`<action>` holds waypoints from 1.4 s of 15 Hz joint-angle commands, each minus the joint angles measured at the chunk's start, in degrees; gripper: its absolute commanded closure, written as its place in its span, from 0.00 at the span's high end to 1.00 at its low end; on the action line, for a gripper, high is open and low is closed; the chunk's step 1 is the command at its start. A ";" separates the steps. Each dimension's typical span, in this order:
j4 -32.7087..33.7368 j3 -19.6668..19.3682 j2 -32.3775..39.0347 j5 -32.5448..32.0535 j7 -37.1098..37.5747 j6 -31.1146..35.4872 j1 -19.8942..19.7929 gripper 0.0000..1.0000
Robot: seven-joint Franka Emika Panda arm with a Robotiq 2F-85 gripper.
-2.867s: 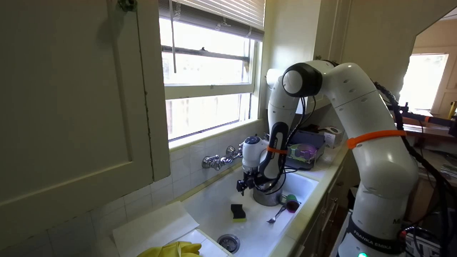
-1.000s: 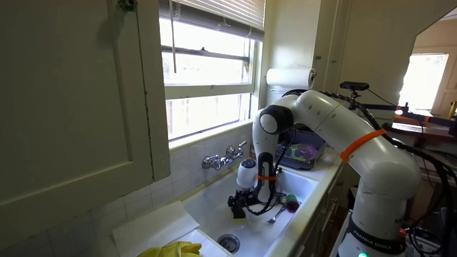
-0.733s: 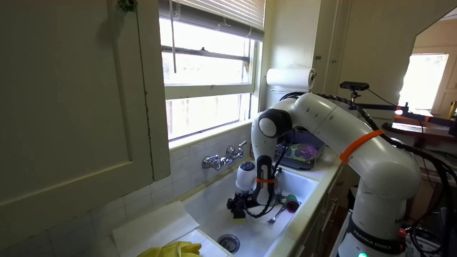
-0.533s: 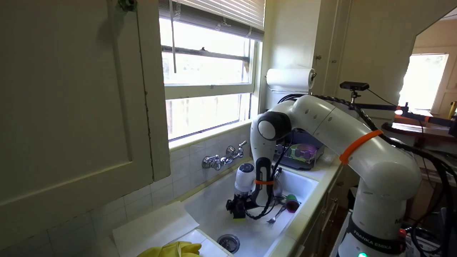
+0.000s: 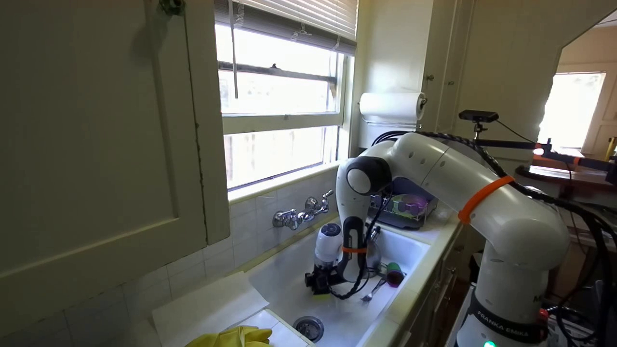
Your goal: Put the sponge on the windowsill.
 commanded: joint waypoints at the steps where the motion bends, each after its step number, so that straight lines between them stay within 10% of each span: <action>1: -1.98 -0.64 -1.72 -0.30 0.02 0.26 0.36 0.38; 6: -7.50 -2.20 -6.75 -1.25 -0.49 -0.90 1.31 0.01; 21: -22.38 -9.80 -20.38 -3.13 -3.20 -2.36 8.87 0.00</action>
